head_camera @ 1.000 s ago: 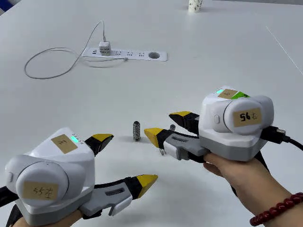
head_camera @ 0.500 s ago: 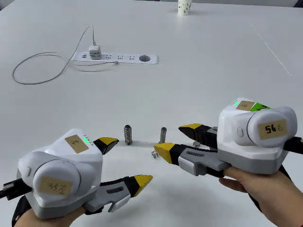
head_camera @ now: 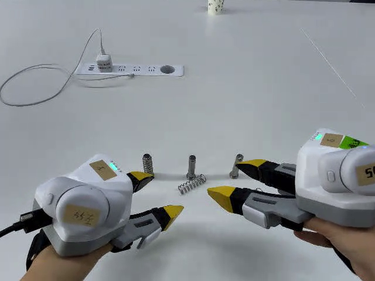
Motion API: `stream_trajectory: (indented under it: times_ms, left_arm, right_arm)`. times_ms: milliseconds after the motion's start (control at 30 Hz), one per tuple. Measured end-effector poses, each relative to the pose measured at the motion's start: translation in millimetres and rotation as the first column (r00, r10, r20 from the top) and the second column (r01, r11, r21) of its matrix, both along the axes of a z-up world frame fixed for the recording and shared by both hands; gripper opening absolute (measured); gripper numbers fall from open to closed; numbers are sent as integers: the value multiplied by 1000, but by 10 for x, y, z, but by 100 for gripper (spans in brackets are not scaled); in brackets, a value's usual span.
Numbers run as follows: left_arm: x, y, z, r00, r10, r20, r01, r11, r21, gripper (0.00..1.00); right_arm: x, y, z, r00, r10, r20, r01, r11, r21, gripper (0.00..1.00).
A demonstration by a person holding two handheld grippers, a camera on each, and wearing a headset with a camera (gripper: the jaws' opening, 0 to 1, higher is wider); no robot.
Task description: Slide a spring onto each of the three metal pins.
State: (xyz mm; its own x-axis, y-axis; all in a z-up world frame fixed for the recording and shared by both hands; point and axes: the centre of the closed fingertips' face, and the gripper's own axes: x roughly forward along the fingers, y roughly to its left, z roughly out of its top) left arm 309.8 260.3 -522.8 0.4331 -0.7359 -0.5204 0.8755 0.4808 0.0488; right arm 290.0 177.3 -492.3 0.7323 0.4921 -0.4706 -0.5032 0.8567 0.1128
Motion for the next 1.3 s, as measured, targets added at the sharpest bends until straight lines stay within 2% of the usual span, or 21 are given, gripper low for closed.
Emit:
stream_trajectory:
  times_ms: [200, 567, 833, 900, 1167, 1300]
  left_arm:
    - [48, -55, -67, 1000, -8, -18, 8, 1000, 9, 37]
    - [111, -217, -206, 998, -28, -61, 28, 1000, 7, 30]
    - [169, -286, -297, 996, -32, -82, 33, 999, 17, 26]
    - [184, -285, -341, 996, -31, -86, 34, 999, 41, 25]
    - [210, -297, -403, 995, -38, -94, 45, 996, 72, 18]
    - [207, -312, -397, 994, -41, -106, 47, 997, 57, 18]
  right_arm:
    - [-86, -114, -79, 1000, 1, -15, -2, 1000, -27, 44]
    - [-168, -209, -183, 999, -20, -48, 20, 1000, -8, 46]
    - [-174, -208, -171, 999, -13, -45, 13, 1000, 12, 47]
    - [-174, -214, -171, 999, -17, -46, 17, 1000, 16, 47]
    - [-173, -255, -197, 998, -40, -58, 41, 999, 21, 47]
    - [-164, -270, -193, 997, -43, -58, 44, 999, 18, 47]
